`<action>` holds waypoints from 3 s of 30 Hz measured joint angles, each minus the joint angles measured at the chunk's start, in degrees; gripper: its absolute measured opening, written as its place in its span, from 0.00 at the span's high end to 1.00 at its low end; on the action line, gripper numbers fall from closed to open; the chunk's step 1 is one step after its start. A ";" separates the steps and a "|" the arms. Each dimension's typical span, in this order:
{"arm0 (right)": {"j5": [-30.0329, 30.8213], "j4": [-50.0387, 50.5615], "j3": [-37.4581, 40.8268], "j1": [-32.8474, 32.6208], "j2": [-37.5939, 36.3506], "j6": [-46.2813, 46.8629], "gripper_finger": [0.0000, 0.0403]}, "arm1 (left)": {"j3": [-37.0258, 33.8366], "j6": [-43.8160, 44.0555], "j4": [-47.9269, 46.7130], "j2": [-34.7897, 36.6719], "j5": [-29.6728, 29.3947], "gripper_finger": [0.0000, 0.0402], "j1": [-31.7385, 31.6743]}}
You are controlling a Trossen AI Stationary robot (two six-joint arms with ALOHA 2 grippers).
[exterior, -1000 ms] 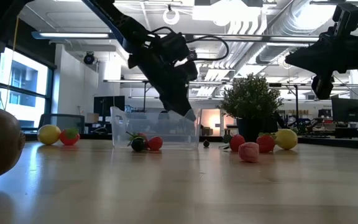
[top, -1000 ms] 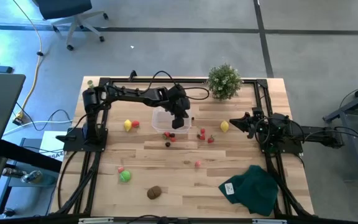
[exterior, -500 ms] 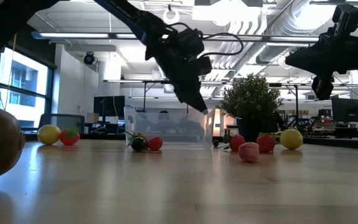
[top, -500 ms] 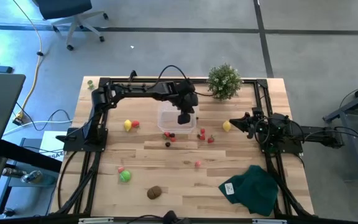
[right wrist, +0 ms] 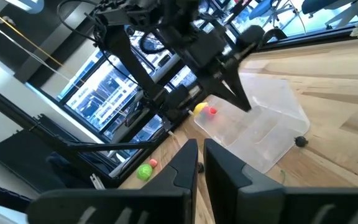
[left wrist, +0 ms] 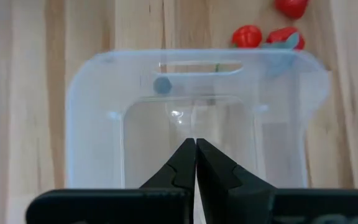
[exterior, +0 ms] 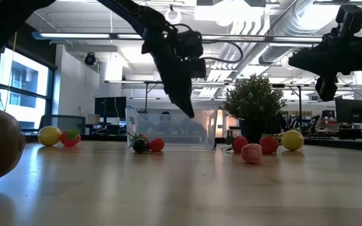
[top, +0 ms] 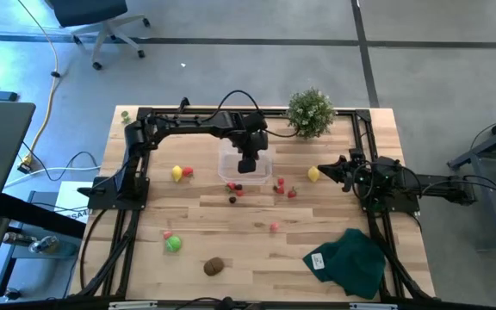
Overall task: Pick and placing Produce into tupperware
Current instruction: Put the yellow lemon into the transparent bin
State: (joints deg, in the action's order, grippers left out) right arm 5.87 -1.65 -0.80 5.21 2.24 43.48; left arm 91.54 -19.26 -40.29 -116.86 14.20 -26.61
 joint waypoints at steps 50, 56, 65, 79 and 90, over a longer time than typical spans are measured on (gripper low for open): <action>-3.33 -1.17 0.00 0.00 -0.02 -3.66 0.95 | -40.06 2.27 -3.62 67.24 -1.05 0.99 -1.34; -5.18 -1.90 0.00 -0.02 -0.02 -3.09 0.95 | -42.10 0.37 -3.43 67.11 1.95 0.99 -2.69; -5.38 -3.57 0.00 -0.02 0.00 -2.54 0.95 | -42.28 -1.69 -7.86 67.14 0.22 0.99 -2.69; 1.23 6.73 -12.69 0.00 1.15 -10.64 0.67 | -42.28 -3.00 -10.38 67.12 -4.81 0.99 -2.64; 13.66 45.19 -45.16 0.02 22.66 -5.70 0.61 | -42.26 -2.98 -10.38 67.12 -4.81 0.99 -2.64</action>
State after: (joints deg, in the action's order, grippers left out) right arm 19.53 43.54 -45.96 5.23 24.90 37.78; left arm 49.28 -22.24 -50.68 -49.74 9.39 -29.26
